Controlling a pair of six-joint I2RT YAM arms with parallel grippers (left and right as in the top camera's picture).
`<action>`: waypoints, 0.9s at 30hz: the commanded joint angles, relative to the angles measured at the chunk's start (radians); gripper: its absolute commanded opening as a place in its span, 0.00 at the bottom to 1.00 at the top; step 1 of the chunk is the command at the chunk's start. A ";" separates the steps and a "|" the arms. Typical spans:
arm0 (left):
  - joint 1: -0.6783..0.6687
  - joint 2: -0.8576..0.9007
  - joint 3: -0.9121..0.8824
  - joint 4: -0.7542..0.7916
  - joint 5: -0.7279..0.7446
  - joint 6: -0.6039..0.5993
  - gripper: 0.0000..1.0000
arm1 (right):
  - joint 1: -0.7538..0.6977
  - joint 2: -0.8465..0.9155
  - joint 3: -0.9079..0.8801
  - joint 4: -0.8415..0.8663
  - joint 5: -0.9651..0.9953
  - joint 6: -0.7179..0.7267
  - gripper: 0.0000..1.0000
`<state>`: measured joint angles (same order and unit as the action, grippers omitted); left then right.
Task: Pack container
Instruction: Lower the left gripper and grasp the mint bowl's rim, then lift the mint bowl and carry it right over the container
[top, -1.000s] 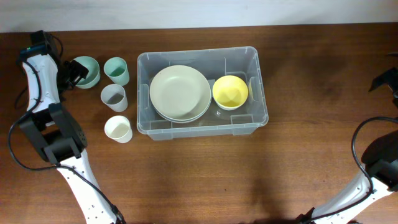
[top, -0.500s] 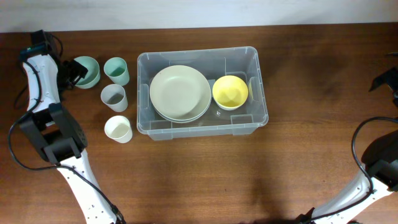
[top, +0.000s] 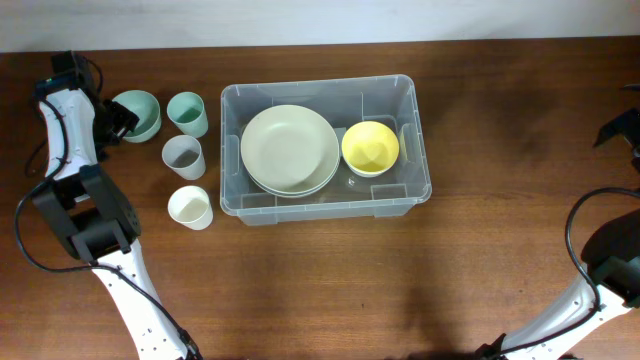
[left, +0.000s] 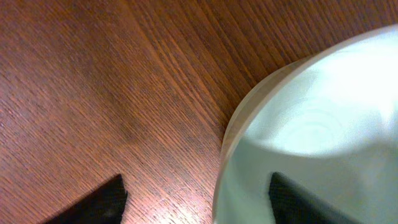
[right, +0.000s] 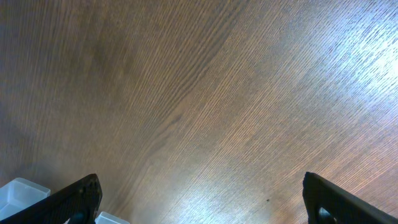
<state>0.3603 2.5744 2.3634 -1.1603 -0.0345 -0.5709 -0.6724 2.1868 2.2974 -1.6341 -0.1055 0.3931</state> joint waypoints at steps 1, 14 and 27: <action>0.002 0.015 -0.006 0.004 -0.007 0.003 0.55 | 0.004 -0.021 -0.004 0.000 0.005 0.008 0.99; 0.002 0.015 -0.006 0.000 -0.007 0.003 0.15 | 0.004 -0.021 -0.004 0.000 0.005 0.008 0.99; 0.045 0.014 0.000 0.013 -0.016 0.003 0.01 | 0.004 -0.021 -0.004 0.000 0.005 0.008 0.99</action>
<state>0.3695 2.5748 2.3638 -1.1458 -0.0185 -0.5728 -0.6724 2.1868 2.2974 -1.6341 -0.1051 0.3923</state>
